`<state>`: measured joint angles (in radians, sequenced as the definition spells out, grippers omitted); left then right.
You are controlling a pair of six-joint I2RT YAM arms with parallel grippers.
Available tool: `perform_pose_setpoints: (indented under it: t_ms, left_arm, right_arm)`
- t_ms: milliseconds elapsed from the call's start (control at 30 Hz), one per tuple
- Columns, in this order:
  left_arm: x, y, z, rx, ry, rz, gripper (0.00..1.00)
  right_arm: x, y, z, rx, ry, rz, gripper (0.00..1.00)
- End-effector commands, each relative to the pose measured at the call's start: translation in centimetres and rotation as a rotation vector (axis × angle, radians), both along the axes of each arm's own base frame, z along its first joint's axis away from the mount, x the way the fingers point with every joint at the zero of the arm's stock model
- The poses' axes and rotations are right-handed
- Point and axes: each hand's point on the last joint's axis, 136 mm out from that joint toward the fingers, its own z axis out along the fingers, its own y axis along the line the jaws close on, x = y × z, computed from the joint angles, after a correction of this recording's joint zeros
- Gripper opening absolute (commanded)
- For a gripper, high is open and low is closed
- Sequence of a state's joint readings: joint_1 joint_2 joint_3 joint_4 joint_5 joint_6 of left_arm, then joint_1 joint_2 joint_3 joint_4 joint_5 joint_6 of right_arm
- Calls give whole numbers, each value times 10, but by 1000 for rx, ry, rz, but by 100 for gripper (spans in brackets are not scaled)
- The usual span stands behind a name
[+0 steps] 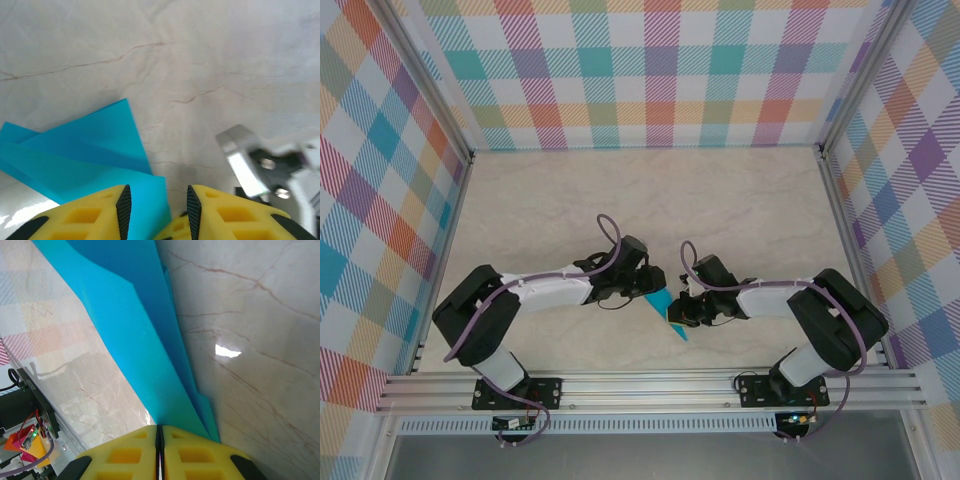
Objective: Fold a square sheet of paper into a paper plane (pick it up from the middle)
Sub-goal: Perform the fifth fold on the wing at the bottom-center of the table.
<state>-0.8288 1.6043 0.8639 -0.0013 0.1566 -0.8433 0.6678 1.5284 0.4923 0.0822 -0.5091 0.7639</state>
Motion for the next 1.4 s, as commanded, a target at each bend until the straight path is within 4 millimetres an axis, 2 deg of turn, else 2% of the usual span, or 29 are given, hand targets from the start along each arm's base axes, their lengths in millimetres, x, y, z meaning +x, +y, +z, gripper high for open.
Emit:
perform_pose_setpoints:
  t_ms: [0,200,433,600,900,1167,1367]
  left_arm:
    - [0,1,18,-41,-16,1,37]
    - [-8,-7,-2,-93,24,2,36]
    - [2,-9,-32,-82,20,36,35]
    - [12,12,-55,1,16,94,34]
    - [32,43,-77,71,41,119,33]
    - [41,72,-82,99,52,160,33]
    - [51,75,-71,60,43,156,33]
  right_arm:
    - [-22,-21,-27,-111,102,-26,11]
    - [-23,-22,-29,-118,110,-35,11]
    - [-25,-25,-31,-128,118,-33,11]
    - [-29,-28,-33,-137,127,-29,10]
    - [-35,-33,-35,-153,139,-25,10]
    - [-34,-33,-33,-154,129,-28,10]
    - [-31,-31,-30,-140,123,-33,10]
